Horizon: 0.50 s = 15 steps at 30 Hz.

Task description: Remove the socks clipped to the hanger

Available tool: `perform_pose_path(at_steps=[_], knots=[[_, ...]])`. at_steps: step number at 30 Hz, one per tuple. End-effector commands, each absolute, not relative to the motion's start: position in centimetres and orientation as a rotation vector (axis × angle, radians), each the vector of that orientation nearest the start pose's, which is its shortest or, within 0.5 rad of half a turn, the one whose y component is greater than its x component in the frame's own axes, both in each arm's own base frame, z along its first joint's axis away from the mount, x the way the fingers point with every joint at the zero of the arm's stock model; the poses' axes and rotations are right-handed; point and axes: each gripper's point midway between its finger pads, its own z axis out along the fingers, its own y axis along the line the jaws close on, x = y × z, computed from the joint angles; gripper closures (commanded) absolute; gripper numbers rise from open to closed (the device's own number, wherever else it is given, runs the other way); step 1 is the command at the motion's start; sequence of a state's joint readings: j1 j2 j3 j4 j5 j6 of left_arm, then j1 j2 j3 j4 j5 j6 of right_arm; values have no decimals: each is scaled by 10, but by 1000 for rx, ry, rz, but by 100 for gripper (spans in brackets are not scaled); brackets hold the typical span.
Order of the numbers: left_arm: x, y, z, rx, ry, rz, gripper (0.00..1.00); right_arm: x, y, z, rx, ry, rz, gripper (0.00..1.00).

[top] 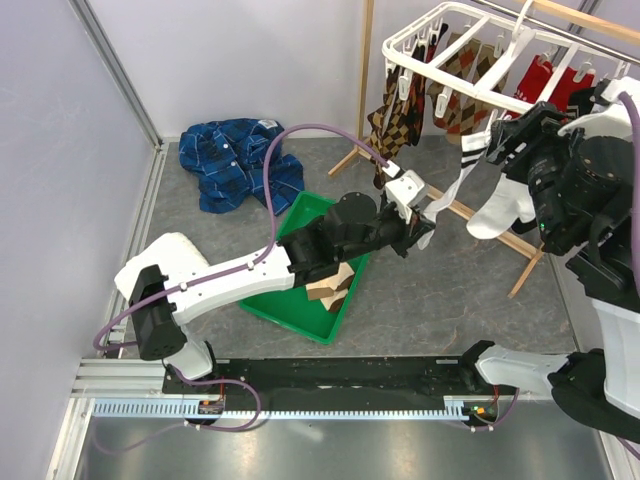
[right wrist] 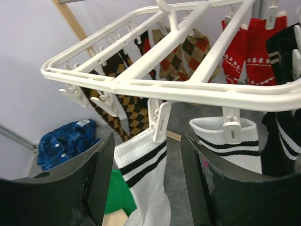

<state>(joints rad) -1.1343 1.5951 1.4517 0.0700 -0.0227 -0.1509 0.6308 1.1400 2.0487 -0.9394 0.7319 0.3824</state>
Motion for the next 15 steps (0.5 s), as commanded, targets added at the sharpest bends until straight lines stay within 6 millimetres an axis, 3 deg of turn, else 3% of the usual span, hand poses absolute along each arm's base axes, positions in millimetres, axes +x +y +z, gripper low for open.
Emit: perform_pose_path(at_steps=[1,8,15], knots=[[217,-480,365,768,1451,-884,98,251,26,536,444,1548,34,34],[210,-488,364,778,1429,-843,98,273,34,527,464,1573,-36,34],[207,-491,361,782,1423,-808,98,280,38,524,470,1582,-58,36]])
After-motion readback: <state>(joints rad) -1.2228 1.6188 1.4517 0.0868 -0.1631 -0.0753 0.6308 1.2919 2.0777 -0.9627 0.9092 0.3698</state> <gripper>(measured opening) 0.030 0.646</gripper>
